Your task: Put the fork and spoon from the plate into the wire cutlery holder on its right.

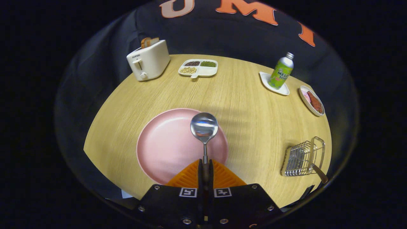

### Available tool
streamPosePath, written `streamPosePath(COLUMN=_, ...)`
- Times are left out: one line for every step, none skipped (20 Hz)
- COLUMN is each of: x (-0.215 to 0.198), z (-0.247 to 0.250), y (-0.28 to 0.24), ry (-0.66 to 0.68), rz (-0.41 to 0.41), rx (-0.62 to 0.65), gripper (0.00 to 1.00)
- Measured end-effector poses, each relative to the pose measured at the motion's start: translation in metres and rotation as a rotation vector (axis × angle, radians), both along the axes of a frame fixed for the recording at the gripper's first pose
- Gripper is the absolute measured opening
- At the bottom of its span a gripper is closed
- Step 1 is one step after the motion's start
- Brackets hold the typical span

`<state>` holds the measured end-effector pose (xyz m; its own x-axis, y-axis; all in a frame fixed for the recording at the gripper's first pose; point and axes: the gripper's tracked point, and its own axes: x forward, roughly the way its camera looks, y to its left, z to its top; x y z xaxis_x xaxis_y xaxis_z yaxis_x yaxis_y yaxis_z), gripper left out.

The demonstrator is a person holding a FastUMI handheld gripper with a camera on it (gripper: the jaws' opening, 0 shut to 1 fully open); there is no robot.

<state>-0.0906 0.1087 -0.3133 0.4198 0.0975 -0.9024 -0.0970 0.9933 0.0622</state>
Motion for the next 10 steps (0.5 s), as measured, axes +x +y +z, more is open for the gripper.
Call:
streamPosePath(x=0.004, z=0.005, y=-0.010, ry=-0.013, rz=-0.029, rx=0.001, gripper=0.05)
streamPosePath(x=0.006, z=0.011, y=-0.020, ry=-0.028, rz=-0.060, rx=0.002, gripper=0.05)
streamPosePath(x=0.008, z=0.016, y=-0.029, ry=-0.041, rz=-0.087, rx=0.003, gripper=0.05)
streamPosePath(x=0.010, z=0.021, y=-0.039, ry=-0.053, rz=-0.112, rx=-0.003, gripper=0.05)
streamPosePath(x=0.011, z=0.025, y=-0.053, ry=-0.065, rz=-0.139, rx=-0.017, gripper=0.05)
streamPosePath(x=0.013, z=0.028, y=-0.064, ry=-0.080, rz=-0.168, rx=-0.026, gripper=0.05)
streamPosePath(x=0.015, z=0.034, y=-0.075, ry=-0.101, rz=-0.198, rx=-0.029, gripper=0.05)
streamPosePath(x=0.016, z=0.039, y=-0.086, ry=-0.119, rz=-0.229, rx=-0.032, gripper=0.05)
streamPosePath(x=0.016, z=0.044, y=-0.097, ry=-0.136, rz=-0.258, rx=-0.034, gripper=0.05)
streamPosePath(x=0.016, z=0.047, y=-0.109, ry=-0.153, rz=-0.283, rx=-0.039, gripper=0.05)
